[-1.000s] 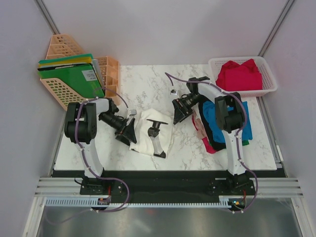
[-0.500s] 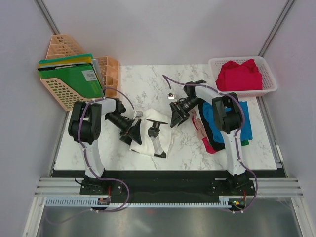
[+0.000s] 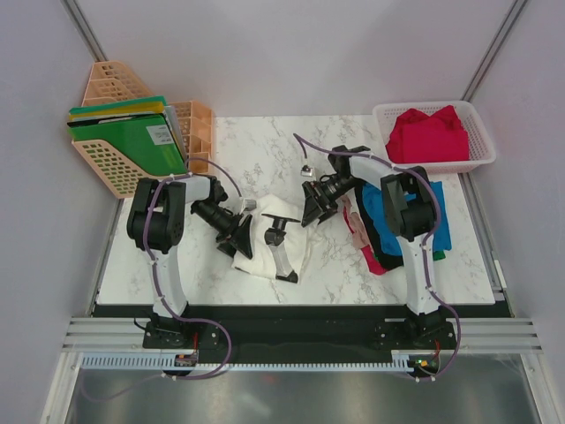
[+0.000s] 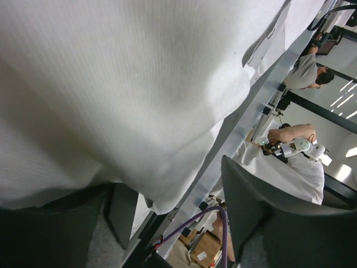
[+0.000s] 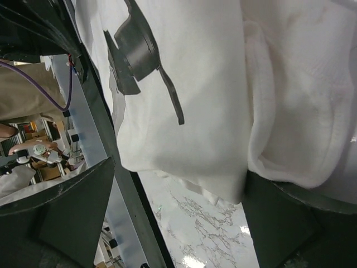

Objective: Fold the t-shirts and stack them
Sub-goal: Put the neatly folded tshirt into the corner of the board with both arms

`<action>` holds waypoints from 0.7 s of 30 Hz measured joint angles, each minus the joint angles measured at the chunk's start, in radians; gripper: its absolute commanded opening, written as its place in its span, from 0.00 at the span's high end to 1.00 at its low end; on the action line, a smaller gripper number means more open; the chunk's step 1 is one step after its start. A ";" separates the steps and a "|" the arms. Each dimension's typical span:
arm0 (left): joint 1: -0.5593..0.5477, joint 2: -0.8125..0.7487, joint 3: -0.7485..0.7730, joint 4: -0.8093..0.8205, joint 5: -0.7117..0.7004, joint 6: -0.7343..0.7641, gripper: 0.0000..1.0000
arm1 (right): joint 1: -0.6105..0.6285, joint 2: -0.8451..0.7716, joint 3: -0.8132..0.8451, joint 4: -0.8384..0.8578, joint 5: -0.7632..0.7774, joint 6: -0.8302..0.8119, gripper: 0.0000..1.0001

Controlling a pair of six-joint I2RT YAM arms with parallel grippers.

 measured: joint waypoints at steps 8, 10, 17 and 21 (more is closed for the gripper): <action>-0.004 0.000 0.000 -0.017 0.024 -0.001 0.26 | 0.013 -0.024 0.001 0.055 0.071 0.071 0.02; -0.004 0.000 -0.002 -0.017 0.025 -0.001 0.26 | -0.007 -0.024 0.017 0.065 0.095 0.084 0.02; -0.004 0.000 -0.005 -0.016 0.025 0.000 0.30 | -0.070 -0.031 0.053 0.117 0.194 0.089 0.02; -0.004 0.000 -0.006 -0.014 0.023 -0.001 0.28 | -0.074 -0.033 0.056 0.124 0.209 0.089 0.02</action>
